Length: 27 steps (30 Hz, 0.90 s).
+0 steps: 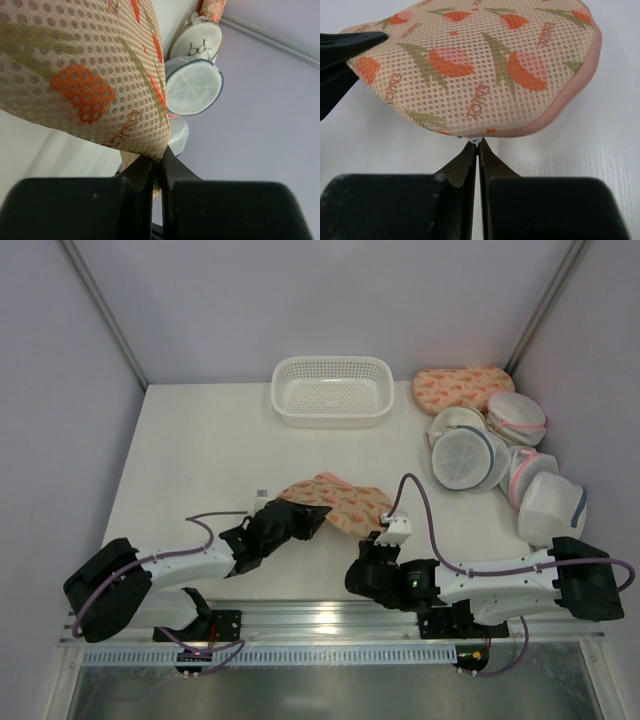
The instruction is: Unzip the laundry bag and remove the bra
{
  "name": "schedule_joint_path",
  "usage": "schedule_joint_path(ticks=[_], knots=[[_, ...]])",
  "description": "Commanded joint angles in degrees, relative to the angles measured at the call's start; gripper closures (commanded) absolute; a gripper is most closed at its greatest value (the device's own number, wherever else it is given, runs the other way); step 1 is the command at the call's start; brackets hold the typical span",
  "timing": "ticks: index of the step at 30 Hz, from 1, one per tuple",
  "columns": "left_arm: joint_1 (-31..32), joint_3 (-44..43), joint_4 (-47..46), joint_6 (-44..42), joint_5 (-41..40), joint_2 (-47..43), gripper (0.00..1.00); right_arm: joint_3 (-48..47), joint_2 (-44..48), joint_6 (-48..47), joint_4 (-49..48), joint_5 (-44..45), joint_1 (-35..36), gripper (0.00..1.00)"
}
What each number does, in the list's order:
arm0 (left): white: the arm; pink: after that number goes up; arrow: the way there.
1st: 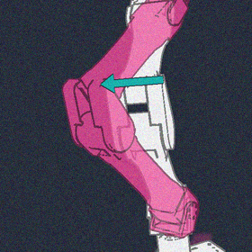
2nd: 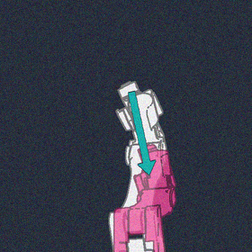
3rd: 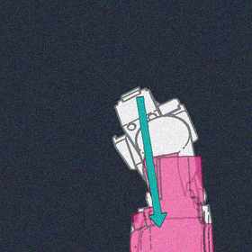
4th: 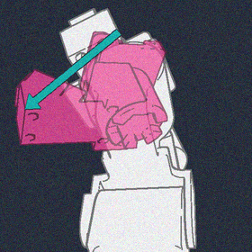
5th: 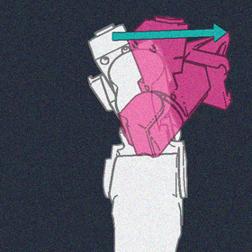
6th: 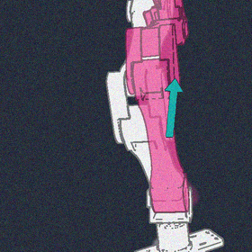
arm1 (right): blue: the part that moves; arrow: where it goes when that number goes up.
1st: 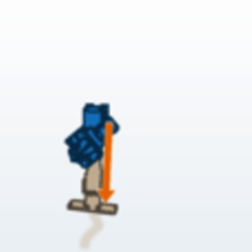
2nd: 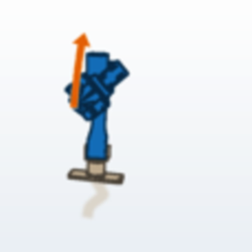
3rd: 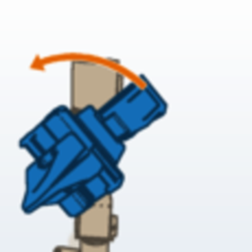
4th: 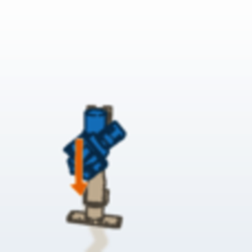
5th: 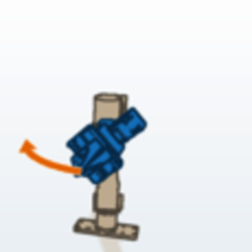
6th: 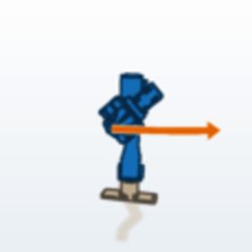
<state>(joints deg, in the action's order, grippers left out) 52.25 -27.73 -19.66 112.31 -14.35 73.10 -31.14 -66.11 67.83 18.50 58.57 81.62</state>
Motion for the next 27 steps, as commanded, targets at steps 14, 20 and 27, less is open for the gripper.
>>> schedule_joint_path(ticks=[14,20,27], knots=[[-11.00,10.58,-5.21,-17.46,16.43,-5.08,1.00,-6.92,0.36,18.12,34.05,0.68,0.11,0.96],[-18.23,8.49,-8.73,-29.40,33.05,-0.42,1.00,-5.69,2.21,15.93,33.79,-0.73,0.11,0.96],[-22.89,-0.56,-4.69,-45.67,40.09,6.87,1.00,-6.39,3.27,12.50,34.23,-3.46,0.73,0.96]])
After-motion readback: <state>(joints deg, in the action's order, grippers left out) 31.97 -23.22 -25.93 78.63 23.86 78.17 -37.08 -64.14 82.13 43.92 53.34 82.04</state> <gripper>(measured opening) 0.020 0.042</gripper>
